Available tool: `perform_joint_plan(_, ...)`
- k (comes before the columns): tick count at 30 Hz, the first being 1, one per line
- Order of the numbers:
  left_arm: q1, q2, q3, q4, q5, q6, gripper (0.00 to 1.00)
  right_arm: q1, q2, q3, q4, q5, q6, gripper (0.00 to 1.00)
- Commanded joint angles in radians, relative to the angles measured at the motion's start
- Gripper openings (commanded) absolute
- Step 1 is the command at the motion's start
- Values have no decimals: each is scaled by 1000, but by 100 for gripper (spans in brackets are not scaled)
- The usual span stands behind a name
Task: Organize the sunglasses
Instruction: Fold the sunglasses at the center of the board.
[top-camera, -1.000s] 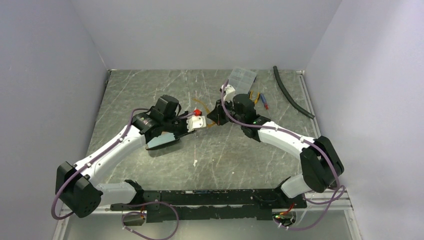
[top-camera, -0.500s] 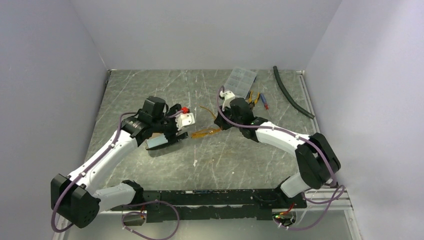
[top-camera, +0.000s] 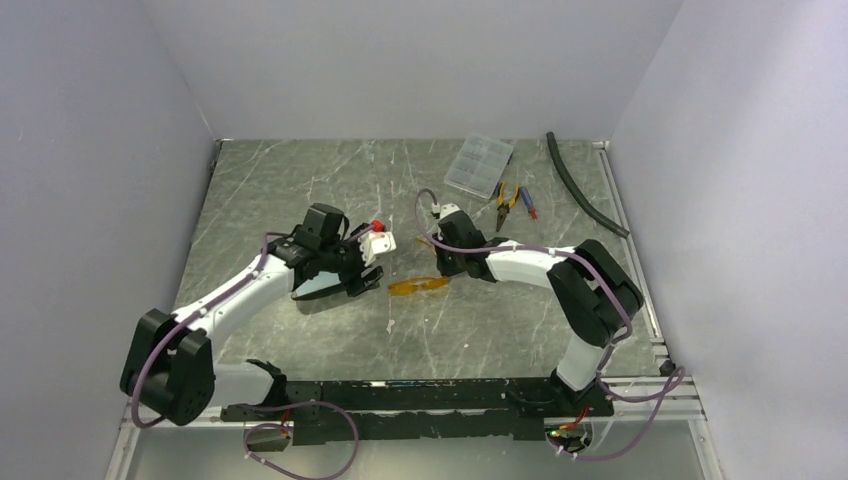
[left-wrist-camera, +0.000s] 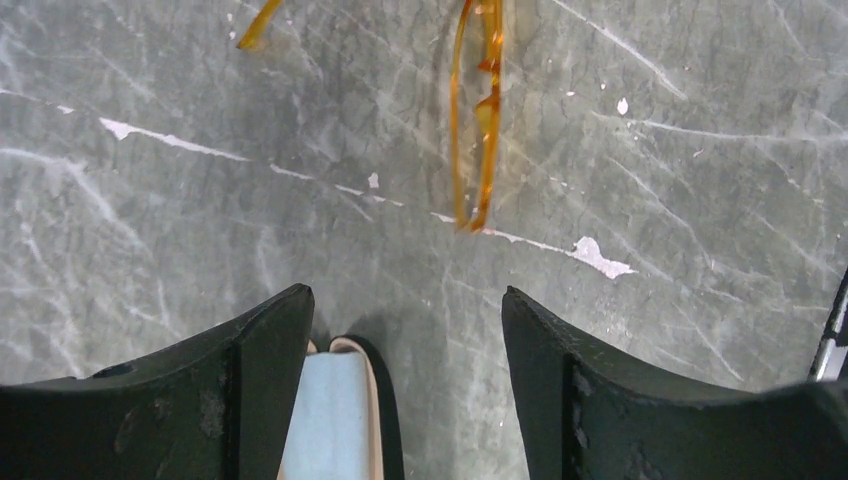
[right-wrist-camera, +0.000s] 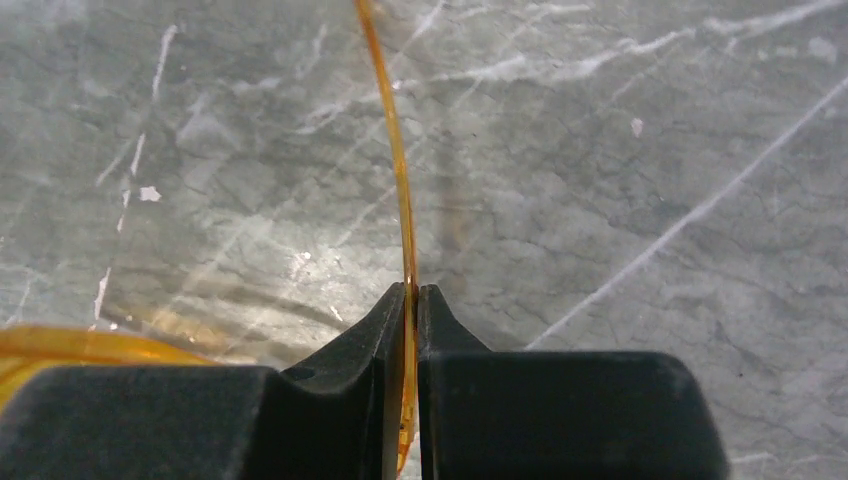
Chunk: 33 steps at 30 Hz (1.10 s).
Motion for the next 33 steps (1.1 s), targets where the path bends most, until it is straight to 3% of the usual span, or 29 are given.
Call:
perform_joint_plan(1,-1,62,-13,99,87,-40,73,19,20,49,-34,15,34,13)
perform_joint_plan(8,-1,137,-5,114,115,-48,67,21,9,74,-71,-61,25,30)
perform_joint_plan(16,-7,164,5,141,185,-67,57,18,-36,109,-106,-131,-15,42)
perform_joint_plan(24,-67,134,-58,144,188,87,55,-47,-77,155,-156,-182,-79,55)
perform_joint_plan(27,-105,142,-53,154,150,112,54,-86,-78,164,-131,-231,-77,56)
perform_joint_plan(29,-135,160,-44,159,112,125,45,-118,-71,169,-102,-247,-71,54)
perform_joint_plan(31,-150,183,-27,151,72,136,42,-148,-46,179,-84,-265,-60,44)
perform_joint_plan(33,-152,199,-14,149,52,138,42,-173,-21,188,-72,-247,-45,29)
